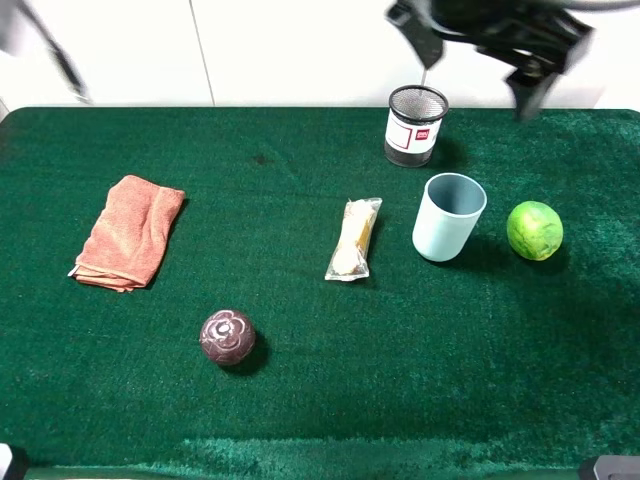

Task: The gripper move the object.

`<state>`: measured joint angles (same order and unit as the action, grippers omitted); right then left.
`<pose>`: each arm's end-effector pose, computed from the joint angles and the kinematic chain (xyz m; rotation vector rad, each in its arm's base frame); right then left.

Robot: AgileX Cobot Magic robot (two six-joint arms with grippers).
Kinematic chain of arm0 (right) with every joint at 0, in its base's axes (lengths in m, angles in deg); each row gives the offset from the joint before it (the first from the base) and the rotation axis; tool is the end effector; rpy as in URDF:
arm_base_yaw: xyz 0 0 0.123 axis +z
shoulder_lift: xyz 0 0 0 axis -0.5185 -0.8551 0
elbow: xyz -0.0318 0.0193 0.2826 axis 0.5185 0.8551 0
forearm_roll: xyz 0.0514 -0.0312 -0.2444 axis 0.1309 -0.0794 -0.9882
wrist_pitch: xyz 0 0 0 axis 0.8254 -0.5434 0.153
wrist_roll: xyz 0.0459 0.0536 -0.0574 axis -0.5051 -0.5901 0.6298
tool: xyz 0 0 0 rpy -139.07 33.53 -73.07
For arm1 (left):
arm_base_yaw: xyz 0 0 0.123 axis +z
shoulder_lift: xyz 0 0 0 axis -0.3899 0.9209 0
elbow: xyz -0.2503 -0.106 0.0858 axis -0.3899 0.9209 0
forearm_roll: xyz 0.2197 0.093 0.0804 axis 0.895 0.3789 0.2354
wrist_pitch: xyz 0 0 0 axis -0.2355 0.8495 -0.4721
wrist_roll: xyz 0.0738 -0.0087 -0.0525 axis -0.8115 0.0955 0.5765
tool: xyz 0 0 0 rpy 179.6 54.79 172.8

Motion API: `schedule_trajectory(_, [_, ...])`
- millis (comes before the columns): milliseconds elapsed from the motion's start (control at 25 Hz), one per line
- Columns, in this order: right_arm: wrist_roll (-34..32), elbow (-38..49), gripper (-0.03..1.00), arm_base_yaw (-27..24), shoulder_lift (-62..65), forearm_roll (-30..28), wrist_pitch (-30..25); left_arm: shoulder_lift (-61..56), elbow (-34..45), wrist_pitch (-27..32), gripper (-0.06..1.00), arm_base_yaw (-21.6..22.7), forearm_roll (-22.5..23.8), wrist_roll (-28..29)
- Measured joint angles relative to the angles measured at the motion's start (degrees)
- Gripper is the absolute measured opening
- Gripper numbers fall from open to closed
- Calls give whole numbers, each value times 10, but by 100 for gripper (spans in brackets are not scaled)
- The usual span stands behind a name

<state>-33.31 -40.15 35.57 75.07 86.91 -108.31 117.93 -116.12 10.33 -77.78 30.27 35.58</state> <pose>-0.0041 -0.0016 0.2810 -0.0751 1.9918 0.0283 0.2874 -0.4048 0.3214 1.1838 2.2760 -0.3490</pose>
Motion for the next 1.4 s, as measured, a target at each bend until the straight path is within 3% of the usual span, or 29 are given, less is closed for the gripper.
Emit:
schedule_trajectory(640, [0,0,70,0,0,0,0,-310,387,-1,100,112,7,-15])
schedule_trajectory(1080, [0,0,70,0,0,0,1,-565,657,-21,100,229,7,-30])
schedule_trajectory(1400, [0,0,70,0,0,0,1,-753,797,-9,100,300,10,-44])
